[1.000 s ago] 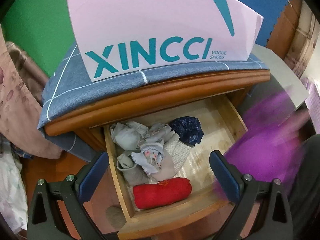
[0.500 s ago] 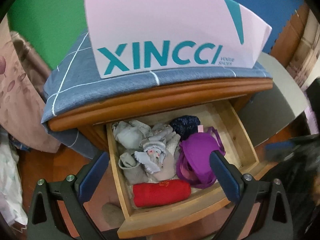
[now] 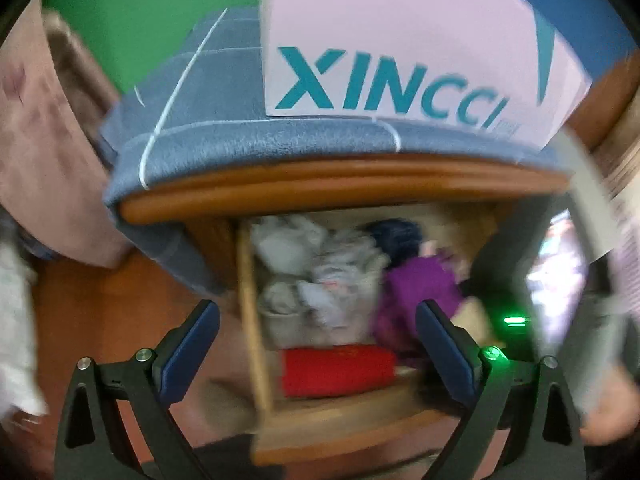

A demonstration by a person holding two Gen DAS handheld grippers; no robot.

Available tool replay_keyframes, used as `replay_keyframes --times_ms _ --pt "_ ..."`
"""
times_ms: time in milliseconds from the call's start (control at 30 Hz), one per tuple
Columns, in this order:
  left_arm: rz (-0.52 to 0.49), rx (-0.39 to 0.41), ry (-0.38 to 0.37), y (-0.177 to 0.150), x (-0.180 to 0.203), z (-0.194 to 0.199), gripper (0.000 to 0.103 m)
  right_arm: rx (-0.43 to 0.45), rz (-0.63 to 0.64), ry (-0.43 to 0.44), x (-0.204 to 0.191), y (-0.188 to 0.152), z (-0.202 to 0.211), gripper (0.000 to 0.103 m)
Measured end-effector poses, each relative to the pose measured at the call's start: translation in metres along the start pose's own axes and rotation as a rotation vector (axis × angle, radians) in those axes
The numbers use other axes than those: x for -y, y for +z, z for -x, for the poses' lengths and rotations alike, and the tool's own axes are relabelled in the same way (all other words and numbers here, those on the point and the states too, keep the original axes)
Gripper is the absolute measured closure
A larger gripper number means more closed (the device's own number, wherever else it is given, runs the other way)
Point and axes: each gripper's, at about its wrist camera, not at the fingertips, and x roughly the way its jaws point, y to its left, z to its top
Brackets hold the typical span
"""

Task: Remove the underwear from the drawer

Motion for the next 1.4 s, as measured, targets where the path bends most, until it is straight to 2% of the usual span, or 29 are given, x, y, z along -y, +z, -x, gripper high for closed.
replay_keyframes --times_ms 67,167,233,300,367,400,567,767,1133,1200,1300,1400 --pt "0.079 0.031 -0.04 0.0 -0.015 0.006 0.005 -0.021 -0.013 -0.039 0.003 0.003 -0.013 0.033" --pt "0.197 0.031 -0.097 0.001 -0.038 0.008 0.005 -0.035 -0.029 -0.071 0.011 0.004 -0.026 0.033" --pt "0.284 0.026 -0.138 0.0 -0.053 0.007 0.005 -0.009 -0.011 -0.046 0.013 0.001 -0.026 0.044" --pt "0.364 0.03 -0.179 -0.003 -0.067 0.007 0.005 0.02 -0.022 -0.008 0.021 -0.004 -0.02 0.063" --pt "0.4 0.043 -0.193 -0.004 -0.073 0.008 0.005 0.079 -0.042 0.007 0.034 -0.011 -0.007 0.081" --pt "0.406 0.049 -0.195 -0.005 -0.074 0.009 0.005 0.097 -0.057 0.01 0.041 -0.015 -0.001 0.083" --pt "0.351 0.05 -0.167 -0.002 -0.062 0.009 0.004 0.161 -0.16 0.102 0.084 -0.041 0.033 0.091" --pt "0.298 0.048 -0.142 0.0 -0.05 0.007 0.004 0.255 -0.278 0.232 0.115 -0.071 0.082 0.093" --pt "0.254 0.053 -0.105 0.001 -0.04 0.005 0.004 0.417 -0.332 0.365 0.129 -0.089 0.172 0.096" --pt "0.24 0.051 -0.097 0.001 -0.037 0.005 0.004 0.462 -0.317 0.38 0.129 -0.09 0.197 0.103" --pt "0.238 0.05 -0.1 0.001 -0.037 0.005 0.004 0.532 -0.263 0.348 0.128 -0.081 0.24 0.103" --pt "0.24 0.054 -0.103 0.001 -0.037 0.006 0.004 0.505 -0.265 0.269 0.131 -0.068 0.242 0.102"
